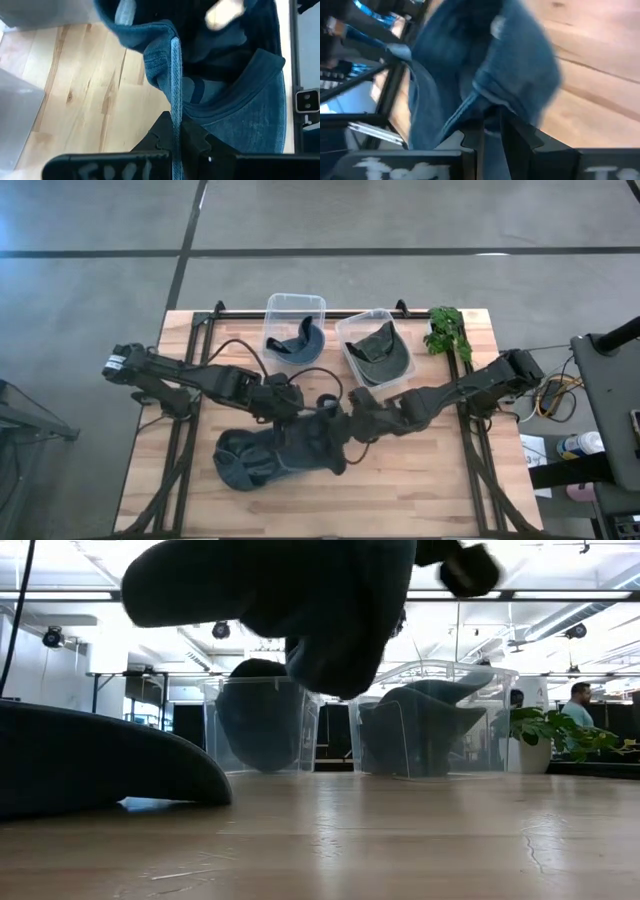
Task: Pick & Place hat
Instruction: Put the right blue cap into the left bin
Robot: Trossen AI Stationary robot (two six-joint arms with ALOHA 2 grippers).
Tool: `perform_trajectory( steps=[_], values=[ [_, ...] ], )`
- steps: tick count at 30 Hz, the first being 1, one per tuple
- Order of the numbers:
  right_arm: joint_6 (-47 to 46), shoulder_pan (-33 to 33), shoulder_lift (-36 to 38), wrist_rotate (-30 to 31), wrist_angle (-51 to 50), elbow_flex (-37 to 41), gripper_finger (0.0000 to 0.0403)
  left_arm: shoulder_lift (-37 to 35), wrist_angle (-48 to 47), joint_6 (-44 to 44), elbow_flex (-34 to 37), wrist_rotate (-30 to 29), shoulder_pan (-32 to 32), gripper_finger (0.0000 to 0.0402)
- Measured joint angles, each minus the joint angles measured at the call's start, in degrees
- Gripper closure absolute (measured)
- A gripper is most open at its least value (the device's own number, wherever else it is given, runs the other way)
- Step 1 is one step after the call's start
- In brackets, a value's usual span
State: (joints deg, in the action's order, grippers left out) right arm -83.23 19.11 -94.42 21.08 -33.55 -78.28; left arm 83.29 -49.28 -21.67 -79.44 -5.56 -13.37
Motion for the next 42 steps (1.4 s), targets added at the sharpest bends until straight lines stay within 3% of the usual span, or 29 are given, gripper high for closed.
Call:
perform_trajectory(
  steps=[3,7,15,22,33,38,42],
  values=[
    [2.2,-1.4,-1.9,-0.4,4.4,0.2,0.0344,0.0,1.9,0.0,0.0,0.4,0.0,0.0392],
    [4.2,-2.4,-5.7,-5.3,9.8,0.2,0.0344,0.0,3.8,0.0,0.0,0.7,0.0,0.0392],
    [0.4,-2.5,-11.7,-9.7,8.3,0.2,0.0344,0.3,2.8,-3.4,0.3,1.0,0.0,0.0392],
    [-2.3,-2.3,-13.8,-10.6,8.6,0.2,0.0344,4.4,4.8,-4.6,7.9,2.1,0.2,0.0392],
    [-2.0,-0.5,-19.5,-10.9,18.9,0.2,0.0344,6.6,12.9,-7.1,14.8,3.5,0.4,0.0392],
    [-0.8,1.3,-16.0,-7.7,18.2,0.2,0.0344,6.6,12.3,-7.9,16.7,3.5,0.4,0.0392],
    [-5.0,3.1,-11.4,1.4,9.4,0.1,0.0344,6.6,9.5,-9.5,17.5,5.0,0.4,0.0392]
  ],
)
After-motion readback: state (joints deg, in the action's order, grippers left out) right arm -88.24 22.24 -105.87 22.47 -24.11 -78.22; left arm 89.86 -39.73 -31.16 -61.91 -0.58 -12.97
